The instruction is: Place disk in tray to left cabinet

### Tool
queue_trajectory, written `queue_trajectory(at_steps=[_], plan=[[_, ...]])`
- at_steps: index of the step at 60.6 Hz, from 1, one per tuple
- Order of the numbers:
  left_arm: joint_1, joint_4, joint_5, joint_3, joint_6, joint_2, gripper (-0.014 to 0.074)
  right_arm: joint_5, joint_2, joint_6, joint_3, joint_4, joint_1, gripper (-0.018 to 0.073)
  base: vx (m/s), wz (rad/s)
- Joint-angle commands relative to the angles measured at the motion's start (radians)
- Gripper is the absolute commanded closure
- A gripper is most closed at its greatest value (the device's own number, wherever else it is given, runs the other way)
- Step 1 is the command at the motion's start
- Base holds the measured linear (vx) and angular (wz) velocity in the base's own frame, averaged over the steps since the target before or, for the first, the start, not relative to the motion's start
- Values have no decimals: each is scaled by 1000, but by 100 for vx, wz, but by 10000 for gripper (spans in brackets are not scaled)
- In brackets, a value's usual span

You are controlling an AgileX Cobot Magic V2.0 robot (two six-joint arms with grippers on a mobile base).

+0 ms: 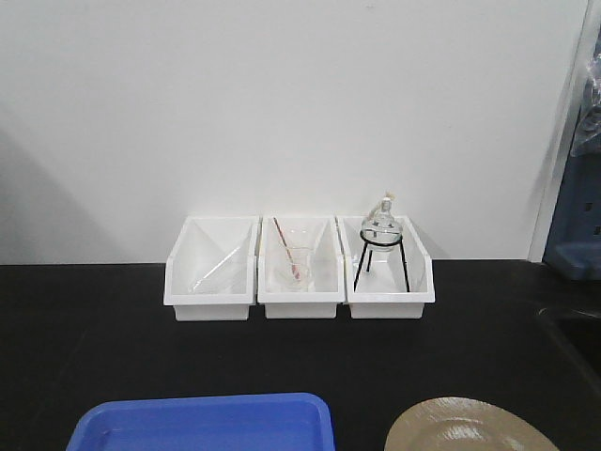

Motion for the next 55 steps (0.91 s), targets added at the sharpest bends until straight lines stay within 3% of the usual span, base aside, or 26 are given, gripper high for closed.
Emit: queue_trajectory(at_steps=[1, 10, 26, 35, 40, 47, 55], plan=[[-5, -7, 8, -48, 3, 92, 543, -55, 86, -2, -40, -12, -4, 506, 0, 0], [-5, -7, 65, -48, 3, 192, 477, -50, 193, -2, -39, -11, -4, 404, 0, 0], [-5, -7, 141, -48, 3, 299, 279, -48, 342, -2, -38, -6, -4, 103, 0, 0], [-5, -7, 147, -48, 3, 303, 258, -18, 423, 17, -38, 71, -4, 58, 0, 0], [-5, -7, 147, -48, 3, 303, 262, 48, 477, 96, -38, 165, -4, 64, 0, 0], [-5, -7, 147, -48, 3, 303, 262, 144, 579, 310, -38, 314, -4, 71, 0, 0], [-5, -7, 147, -48, 2, 303, 262, 101, 685, 515, -38, 406, -4, 71, 0, 0]])
